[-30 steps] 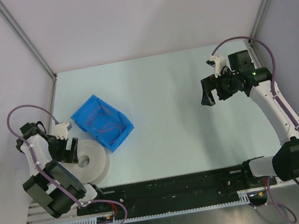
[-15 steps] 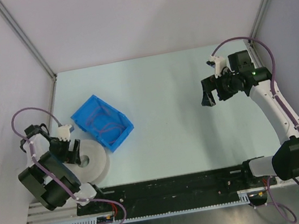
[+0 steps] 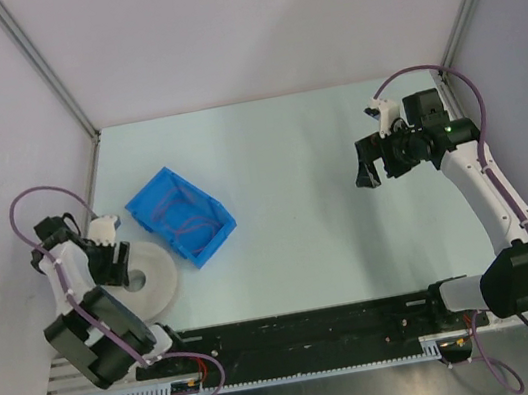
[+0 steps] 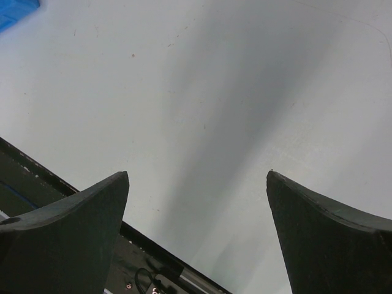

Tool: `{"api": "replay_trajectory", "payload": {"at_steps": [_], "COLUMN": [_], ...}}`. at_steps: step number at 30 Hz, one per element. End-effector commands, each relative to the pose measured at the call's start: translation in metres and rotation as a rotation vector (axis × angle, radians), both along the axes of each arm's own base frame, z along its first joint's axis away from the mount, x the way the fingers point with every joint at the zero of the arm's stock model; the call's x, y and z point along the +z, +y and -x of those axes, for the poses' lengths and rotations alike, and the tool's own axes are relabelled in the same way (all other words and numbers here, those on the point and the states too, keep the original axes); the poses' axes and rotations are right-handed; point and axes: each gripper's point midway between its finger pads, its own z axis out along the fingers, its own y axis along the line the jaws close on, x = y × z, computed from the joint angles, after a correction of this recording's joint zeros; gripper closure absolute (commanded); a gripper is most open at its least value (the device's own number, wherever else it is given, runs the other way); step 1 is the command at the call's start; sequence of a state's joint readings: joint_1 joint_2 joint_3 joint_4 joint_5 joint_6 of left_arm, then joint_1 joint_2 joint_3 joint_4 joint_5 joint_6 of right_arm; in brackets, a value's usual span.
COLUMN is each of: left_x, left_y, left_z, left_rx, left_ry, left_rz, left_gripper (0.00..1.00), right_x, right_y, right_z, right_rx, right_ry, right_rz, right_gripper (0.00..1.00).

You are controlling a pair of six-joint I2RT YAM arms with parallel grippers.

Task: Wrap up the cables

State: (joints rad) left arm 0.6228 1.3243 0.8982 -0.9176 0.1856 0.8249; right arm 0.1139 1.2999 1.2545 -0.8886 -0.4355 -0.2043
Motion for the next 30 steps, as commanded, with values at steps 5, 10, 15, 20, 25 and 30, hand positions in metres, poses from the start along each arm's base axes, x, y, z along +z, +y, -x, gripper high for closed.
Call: {"api": "replay_trajectory", "payload": {"at_steps": [5,10,15,20,25,30], "left_x": [0.155,0.241,0.301,0.307,0.264,0.19], "left_y": [0.026,0.003,-0.077,-0.205,-0.343,-0.433], "left_z": [-0.047,-0.088,-0.14,-0.18,-0.175,-0.159], "left_rx": [0.09,0.077,-0.044,-0.241,-0.564,-0.792], "left_ry": [-0.377,-0.552,-0.669,-0.638,-0.501,-0.316], "left_rz": [-0.176,-0.099,0.034,0.242,0.295,0.297], "left_gripper": [0.49,0.51,0.52,0.53,0.51,0.49], "right_x": [0.013,0.02,0.023,0.024,0.028,0.024], "right_y": [0.004,0.002,-0.002,-0.013,-0.036,-0.052], "right_z": [0.004,0.006,0.003,0.002,0.005,0.01], "right_rx": [0.021,0.015,-0.007,-0.051,-0.131,-0.187], "right_ry": [-0.034,-0.05,-0.057,-0.054,-0.06,-0.064], "right_rz": [-0.03,-0.045,-0.066,-0.067,-0.068,-0.08], "right_gripper": [0.01,0.01,0.01,0.01,0.01,0.01]}}
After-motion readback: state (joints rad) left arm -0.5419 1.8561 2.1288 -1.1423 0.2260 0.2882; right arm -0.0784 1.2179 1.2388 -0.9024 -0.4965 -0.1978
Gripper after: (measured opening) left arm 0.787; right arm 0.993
